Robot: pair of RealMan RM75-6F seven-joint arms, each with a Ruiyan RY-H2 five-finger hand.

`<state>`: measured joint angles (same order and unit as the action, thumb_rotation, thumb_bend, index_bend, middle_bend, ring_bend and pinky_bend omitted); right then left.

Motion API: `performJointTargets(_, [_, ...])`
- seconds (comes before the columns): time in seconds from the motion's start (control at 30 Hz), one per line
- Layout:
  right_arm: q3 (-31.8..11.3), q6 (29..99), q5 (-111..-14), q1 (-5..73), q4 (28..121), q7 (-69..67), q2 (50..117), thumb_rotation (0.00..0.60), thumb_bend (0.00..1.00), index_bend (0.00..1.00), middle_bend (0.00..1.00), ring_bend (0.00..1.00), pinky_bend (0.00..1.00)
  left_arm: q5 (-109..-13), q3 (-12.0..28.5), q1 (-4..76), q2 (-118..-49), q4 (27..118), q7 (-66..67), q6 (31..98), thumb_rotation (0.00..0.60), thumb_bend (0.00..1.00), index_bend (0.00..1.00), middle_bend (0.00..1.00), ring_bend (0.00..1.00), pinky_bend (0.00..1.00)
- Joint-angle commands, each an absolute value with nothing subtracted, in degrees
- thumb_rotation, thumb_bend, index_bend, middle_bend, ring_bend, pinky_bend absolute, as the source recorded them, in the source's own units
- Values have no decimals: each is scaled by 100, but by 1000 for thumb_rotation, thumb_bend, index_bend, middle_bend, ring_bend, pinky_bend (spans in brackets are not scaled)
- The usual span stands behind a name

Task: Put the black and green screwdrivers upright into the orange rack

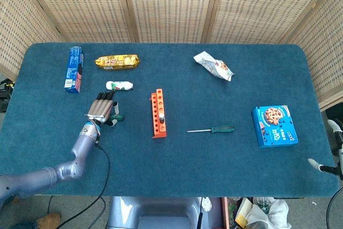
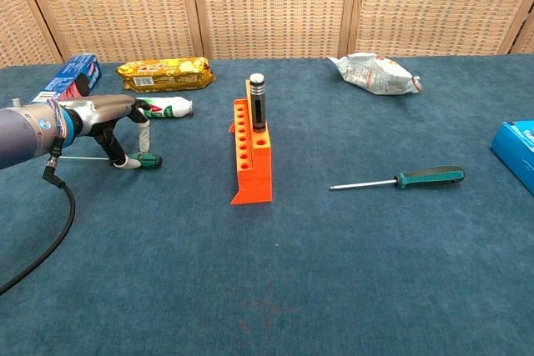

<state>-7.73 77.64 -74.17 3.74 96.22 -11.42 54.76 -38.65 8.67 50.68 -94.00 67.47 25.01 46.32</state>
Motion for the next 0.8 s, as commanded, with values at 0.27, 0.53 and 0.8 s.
performJointTargets(0.27, [-778,7727,-7388,388,9600,-1153,5478,600,0,0,0,0,0,-3892,893,5061,-9520,6574,2516,4545,600,298,515,0,0,0])
performJointTargets(0.53, [-776,7716,-7389,394,9612,-1144,5481,600,0,0,0,0,0,-3919,873,5044,-9553,6491,2614,4542,600,146,447,0,0,0])
performJointTargets(0.8, [-778,7714,-7383,397,9613,-1139,5486,600,0,0,0,0,0,-3919,928,5023,-9538,6533,2632,4562,600,156,439,0,0,0])
